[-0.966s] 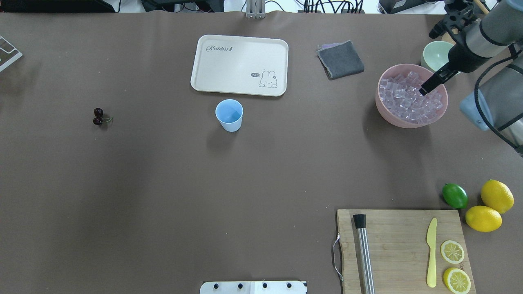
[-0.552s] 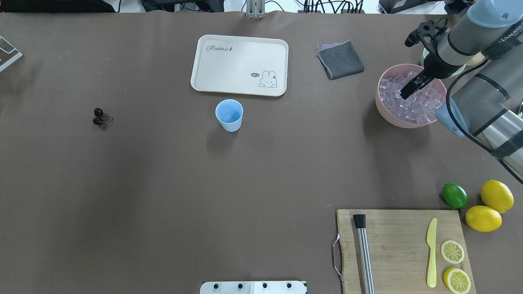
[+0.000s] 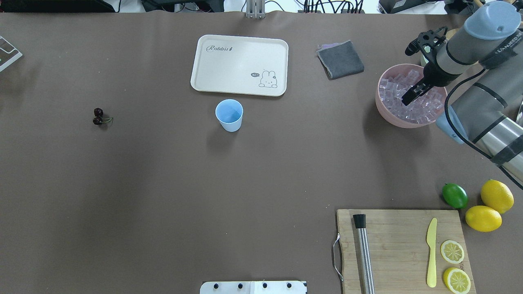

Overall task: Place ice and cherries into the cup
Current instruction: 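Lower the right gripper into the pink bowl and grasp an ice cube, then carry the ice cube with the right gripper over the light-blue cup, then open the right gripper to drop the ice cube into the cup, then return the right gripper to the pink bowl and grasp another ice cube, then carry the second ice cube with the right gripper over the cup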

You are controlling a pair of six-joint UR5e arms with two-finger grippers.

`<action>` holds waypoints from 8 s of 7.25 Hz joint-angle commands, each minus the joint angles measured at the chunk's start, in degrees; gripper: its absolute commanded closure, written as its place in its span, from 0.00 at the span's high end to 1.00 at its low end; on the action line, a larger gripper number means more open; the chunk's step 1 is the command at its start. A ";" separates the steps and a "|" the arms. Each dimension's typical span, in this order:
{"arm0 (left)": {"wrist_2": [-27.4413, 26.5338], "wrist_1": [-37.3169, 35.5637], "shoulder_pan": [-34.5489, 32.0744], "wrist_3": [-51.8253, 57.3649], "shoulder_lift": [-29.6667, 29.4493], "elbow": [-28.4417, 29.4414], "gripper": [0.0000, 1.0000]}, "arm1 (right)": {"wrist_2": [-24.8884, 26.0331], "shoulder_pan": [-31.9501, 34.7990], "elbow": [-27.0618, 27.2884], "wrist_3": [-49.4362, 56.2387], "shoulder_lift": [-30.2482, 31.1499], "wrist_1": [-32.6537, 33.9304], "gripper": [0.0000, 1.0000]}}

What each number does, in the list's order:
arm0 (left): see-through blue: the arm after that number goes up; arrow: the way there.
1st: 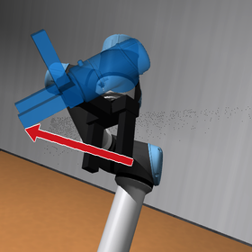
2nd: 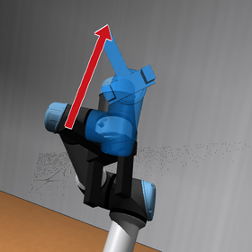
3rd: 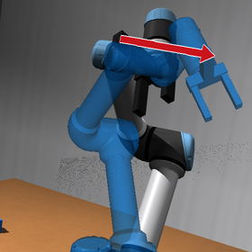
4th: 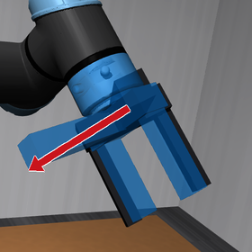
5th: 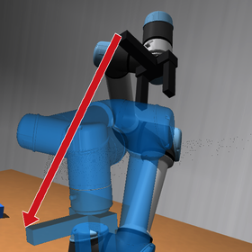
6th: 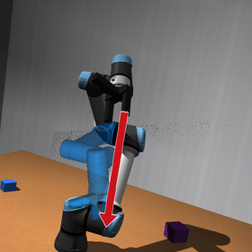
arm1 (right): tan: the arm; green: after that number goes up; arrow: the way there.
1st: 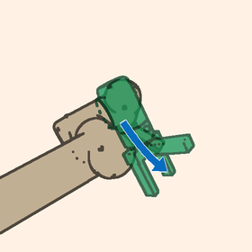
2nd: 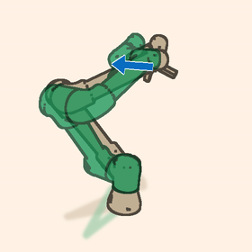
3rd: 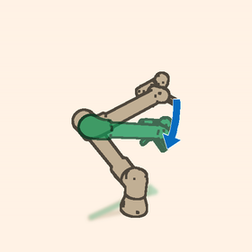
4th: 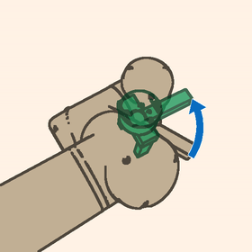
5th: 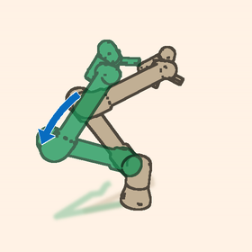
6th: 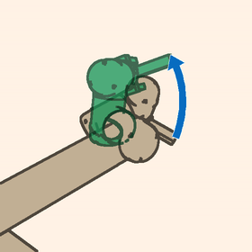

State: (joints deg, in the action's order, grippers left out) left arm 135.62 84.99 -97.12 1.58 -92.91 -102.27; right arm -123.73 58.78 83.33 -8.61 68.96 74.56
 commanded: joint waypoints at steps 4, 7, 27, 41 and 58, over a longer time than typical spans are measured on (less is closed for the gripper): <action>0.09 0.00 0.08 0.00 -0.08 -0.21 0.98 | -0.72 -0.78 -0.01 -2.89 0.12 0.06 0.23; 0.09 0.00 0.08 0.00 -0.08 -0.29 0.98 | -1.86 -1.04 0.25 -9.75 0.04 0.50 0.13; 0.09 0.09 0.08 0.00 0.72 -0.03 0.98 | 17.11 -24.68 -11.00 -62.59 -41.89 15.27 0.99; 0.18 1.14 0.26 0.00 1.86 -2.40 0.98 | 7.10 -4.56 13.71 -25.14 5.66 8.50 0.81; 0.09 1.41 0.26 0.00 3.09 -2.67 0.98 | 3.48 -10.05 5.47 -43.96 -24.17 27.49 0.16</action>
State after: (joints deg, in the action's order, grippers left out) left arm 135.73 86.24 -96.86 1.58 -90.07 -104.92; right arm -121.31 52.51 91.74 -44.72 51.57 100.01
